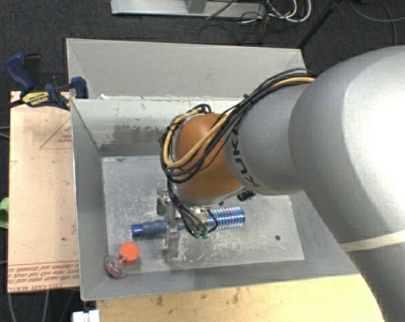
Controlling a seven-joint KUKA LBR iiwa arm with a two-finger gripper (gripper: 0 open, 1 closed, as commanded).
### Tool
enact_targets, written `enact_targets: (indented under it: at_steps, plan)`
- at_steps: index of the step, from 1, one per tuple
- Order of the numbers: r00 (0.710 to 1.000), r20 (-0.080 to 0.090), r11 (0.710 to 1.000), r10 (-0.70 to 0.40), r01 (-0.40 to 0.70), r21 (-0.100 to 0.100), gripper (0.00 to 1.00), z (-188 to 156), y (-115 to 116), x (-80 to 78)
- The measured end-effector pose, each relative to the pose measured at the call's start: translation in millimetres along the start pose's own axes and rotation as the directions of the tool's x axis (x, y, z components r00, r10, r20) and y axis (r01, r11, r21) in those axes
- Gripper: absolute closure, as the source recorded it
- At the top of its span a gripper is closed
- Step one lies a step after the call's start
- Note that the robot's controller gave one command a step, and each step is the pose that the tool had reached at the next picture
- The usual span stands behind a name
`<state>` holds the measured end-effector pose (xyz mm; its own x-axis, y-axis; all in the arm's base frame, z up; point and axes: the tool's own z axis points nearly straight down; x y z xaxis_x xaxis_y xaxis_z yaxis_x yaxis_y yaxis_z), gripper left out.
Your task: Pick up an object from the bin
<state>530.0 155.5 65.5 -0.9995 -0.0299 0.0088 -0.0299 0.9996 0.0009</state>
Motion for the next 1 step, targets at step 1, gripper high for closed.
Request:
enact_targets:
  at_steps: [1]
  plan:
    - [1.0,0.009,1.0,0.006,-0.006,-0.001,1.0,-4.6,-1.7,-3.9]
